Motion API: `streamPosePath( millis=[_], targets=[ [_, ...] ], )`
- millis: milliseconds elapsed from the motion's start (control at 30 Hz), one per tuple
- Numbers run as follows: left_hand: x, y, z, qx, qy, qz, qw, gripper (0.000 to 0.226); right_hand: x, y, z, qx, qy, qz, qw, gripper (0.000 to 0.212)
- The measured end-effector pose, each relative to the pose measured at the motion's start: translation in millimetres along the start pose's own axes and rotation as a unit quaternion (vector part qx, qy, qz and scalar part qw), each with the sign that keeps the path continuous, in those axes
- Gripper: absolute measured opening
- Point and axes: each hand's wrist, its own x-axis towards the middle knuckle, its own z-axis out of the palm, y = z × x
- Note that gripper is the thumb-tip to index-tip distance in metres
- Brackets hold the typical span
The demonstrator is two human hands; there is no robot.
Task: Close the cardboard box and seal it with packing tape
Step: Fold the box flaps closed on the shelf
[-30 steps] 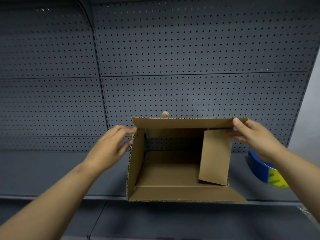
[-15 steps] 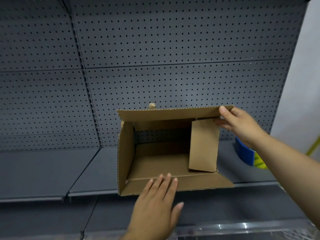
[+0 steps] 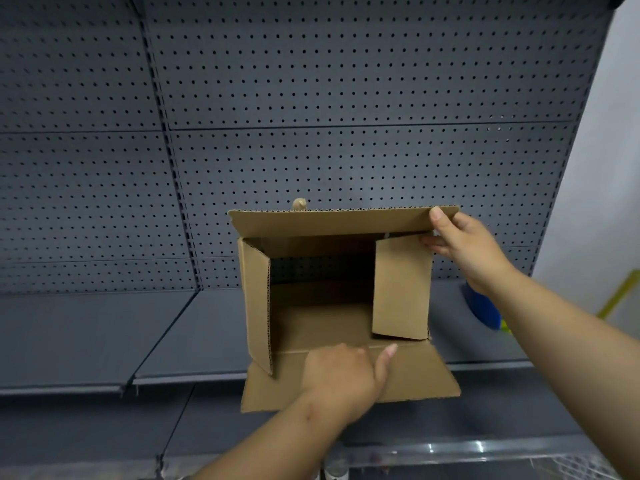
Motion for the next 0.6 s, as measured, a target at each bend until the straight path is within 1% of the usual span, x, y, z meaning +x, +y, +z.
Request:
streamPosePath(
  millis=[100, 267, 333, 367, 433, 533, 600],
  targets=[
    [4, -3, -1, -0.021, -0.014, -0.005, 1.0, 0.075, -2, 0, 4, 0.008, 0.008, 0.001, 1.0, 0.014],
    [11, -11, -11, -0.046, -0.029, -0.019, 0.998, 0.073, -3, 0, 8, -0.003, 0.031, -0.005, 0.999, 0.016],
    [10, -12, -13, -0.032, 0.009, -0.017, 0.999, 0.068, -3, -1, 9, -0.006, 0.035, -0.005, 0.999, 0.017],
    [7, -12, -13, -0.022, 0.043, -0.011, 0.999, 0.064, -3, 0, 10, -0.008, 0.034, -0.005, 0.999, 0.018],
    [0, -16, -7, 0.014, 0.14, 0.018, 0.99, 0.057, -4, 0, 12, -0.001, 0.031, -0.004, 1.0, 0.017],
    [-12, -21, 6, 0.024, 0.181, 0.028, 0.983, 0.064, -6, -1, 15, 0.01, 0.025, -0.008, 1.0, 0.013],
    [-14, -23, 12, 0.025, 0.183, 0.032, 0.982, 0.066, -7, -2, 16, 0.008, 0.025, -0.01, 1.0, 0.013]
  ],
)
